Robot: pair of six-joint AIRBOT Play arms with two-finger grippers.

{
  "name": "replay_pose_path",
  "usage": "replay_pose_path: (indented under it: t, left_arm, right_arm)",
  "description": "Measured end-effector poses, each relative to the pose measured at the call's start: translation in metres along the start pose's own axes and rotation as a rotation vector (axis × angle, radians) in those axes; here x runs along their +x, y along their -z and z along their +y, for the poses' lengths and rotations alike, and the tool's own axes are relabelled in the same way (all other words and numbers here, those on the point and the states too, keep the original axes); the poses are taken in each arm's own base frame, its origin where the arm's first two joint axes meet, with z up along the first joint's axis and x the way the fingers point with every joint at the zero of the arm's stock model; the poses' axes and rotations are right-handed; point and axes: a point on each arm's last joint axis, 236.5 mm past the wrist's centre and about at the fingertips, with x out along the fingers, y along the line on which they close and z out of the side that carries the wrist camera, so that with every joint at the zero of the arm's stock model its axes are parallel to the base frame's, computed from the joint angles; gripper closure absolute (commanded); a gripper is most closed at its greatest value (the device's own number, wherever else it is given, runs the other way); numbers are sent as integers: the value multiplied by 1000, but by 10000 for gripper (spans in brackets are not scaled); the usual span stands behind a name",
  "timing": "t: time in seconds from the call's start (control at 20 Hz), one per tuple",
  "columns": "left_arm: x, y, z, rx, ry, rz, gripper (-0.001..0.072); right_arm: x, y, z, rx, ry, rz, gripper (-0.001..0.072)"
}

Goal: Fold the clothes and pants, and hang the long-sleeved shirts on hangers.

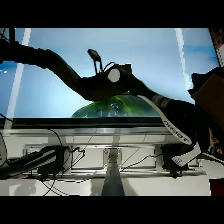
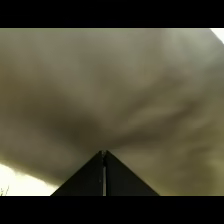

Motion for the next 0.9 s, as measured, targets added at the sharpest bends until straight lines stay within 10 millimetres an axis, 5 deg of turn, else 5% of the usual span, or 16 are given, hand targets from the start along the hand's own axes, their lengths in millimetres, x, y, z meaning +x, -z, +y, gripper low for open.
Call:
replay_pose_path:
  t: [0.15,0.35,0.4,0.45,0.5,0.65,0.75,0.9]
  left_arm:
    - [36,-20,-17,-54,99,-36,695]
    - [114,-67,-59,-123,250,-149,695]
    - [138,-77,-71,-149,278,-176,603]
    - [162,-83,-81,-172,291,-195,221]
    - [186,-85,-89,-194,296,-206,6]
    - [248,-78,-104,-247,284,-206,-7]
    - [267,-73,-106,-250,273,-204,-6]
    - [269,-77,-95,-254,254,-224,-6]
  right_arm:
    - [-47,-45,-58,51,74,-58,698]
    - [-129,-93,-136,160,157,-145,698]
    - [-150,-100,-153,188,175,-163,698]
    - [-168,-104,-168,214,188,-179,698]
    - [-185,-108,-184,241,204,-196,666]
    - [-226,-111,-224,290,261,-223,269]
    - [-246,-106,-249,291,322,-221,268]
    - [-262,-96,-282,293,406,-199,210]
